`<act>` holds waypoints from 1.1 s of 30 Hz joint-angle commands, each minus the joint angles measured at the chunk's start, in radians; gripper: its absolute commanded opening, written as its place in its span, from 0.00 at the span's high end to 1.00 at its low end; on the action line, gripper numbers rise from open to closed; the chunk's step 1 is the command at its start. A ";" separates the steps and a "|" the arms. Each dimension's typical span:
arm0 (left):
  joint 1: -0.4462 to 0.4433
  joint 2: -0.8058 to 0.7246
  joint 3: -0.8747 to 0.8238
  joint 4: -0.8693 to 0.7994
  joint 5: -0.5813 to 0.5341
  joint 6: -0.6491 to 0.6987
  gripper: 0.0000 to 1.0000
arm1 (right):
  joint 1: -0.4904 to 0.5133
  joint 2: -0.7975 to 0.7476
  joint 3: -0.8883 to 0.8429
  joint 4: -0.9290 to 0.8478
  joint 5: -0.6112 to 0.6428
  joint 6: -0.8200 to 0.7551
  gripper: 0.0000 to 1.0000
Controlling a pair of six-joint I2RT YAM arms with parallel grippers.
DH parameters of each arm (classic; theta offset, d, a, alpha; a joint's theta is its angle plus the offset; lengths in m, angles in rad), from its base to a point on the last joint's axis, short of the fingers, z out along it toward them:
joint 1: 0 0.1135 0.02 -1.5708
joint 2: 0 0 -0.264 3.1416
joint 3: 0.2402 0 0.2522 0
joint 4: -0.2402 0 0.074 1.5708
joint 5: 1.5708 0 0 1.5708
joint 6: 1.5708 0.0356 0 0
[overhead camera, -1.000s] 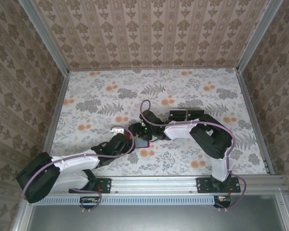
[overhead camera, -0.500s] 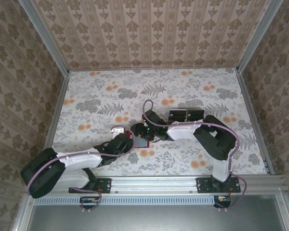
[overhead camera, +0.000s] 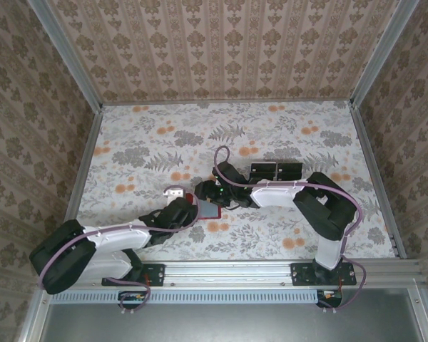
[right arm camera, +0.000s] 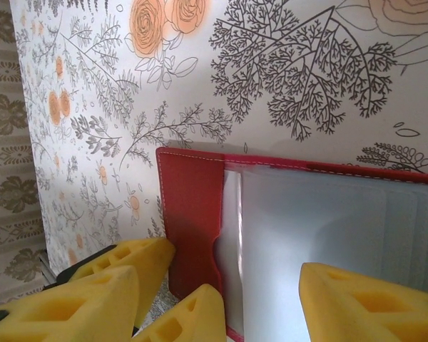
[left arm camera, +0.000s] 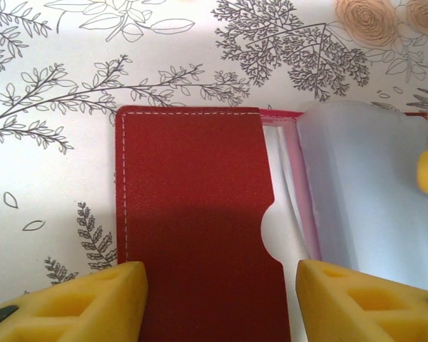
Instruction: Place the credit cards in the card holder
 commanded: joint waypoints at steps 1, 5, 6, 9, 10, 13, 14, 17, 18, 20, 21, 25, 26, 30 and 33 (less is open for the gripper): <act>-0.008 -0.035 -0.022 -0.040 0.004 -0.008 0.37 | -0.001 0.030 0.015 -0.029 0.013 -0.020 0.38; -0.013 -0.068 -0.031 -0.033 0.011 0.005 0.33 | 0.005 0.054 0.035 -0.027 0.004 -0.019 0.38; -0.014 -0.072 -0.034 -0.031 0.012 0.010 0.33 | 0.007 0.060 0.039 -0.025 0.000 -0.017 0.38; -0.018 -0.074 -0.037 -0.018 0.022 0.020 0.30 | 0.013 0.076 0.056 -0.019 -0.010 -0.013 0.38; -0.020 -0.072 -0.038 -0.009 0.025 0.022 0.30 | 0.016 0.080 0.062 -0.017 -0.014 -0.011 0.38; -0.026 -0.059 -0.035 0.004 0.029 0.027 0.28 | 0.024 0.096 0.078 -0.012 -0.024 -0.004 0.38; -0.028 -0.055 -0.032 0.006 0.029 0.029 0.28 | 0.027 0.100 0.081 -0.011 -0.026 -0.002 0.38; -0.035 -0.035 -0.026 0.018 0.029 0.032 0.27 | 0.034 0.113 0.090 0.000 -0.034 0.006 0.38; -0.036 -0.029 -0.025 0.018 0.027 0.033 0.27 | 0.034 0.116 0.092 0.004 -0.037 0.010 0.38; -0.039 -0.018 -0.020 0.019 0.021 0.029 0.27 | 0.035 0.120 0.092 0.009 -0.038 0.014 0.38; -0.040 -0.013 -0.017 0.016 0.015 0.025 0.27 | 0.036 0.120 0.091 0.010 -0.038 0.016 0.38; -0.039 0.026 0.021 -0.066 -0.032 -0.007 0.27 | 0.035 0.115 0.087 0.012 -0.042 0.016 0.38; -0.039 0.037 0.027 -0.075 -0.034 -0.008 0.28 | 0.036 0.114 0.088 0.011 -0.043 0.016 0.38; -0.040 0.090 0.045 -0.099 -0.043 -0.029 0.32 | 0.036 0.103 0.092 0.008 -0.050 0.011 0.38; -0.040 0.118 0.044 -0.101 -0.042 -0.053 0.34 | 0.032 0.082 0.091 -0.002 -0.048 0.002 0.37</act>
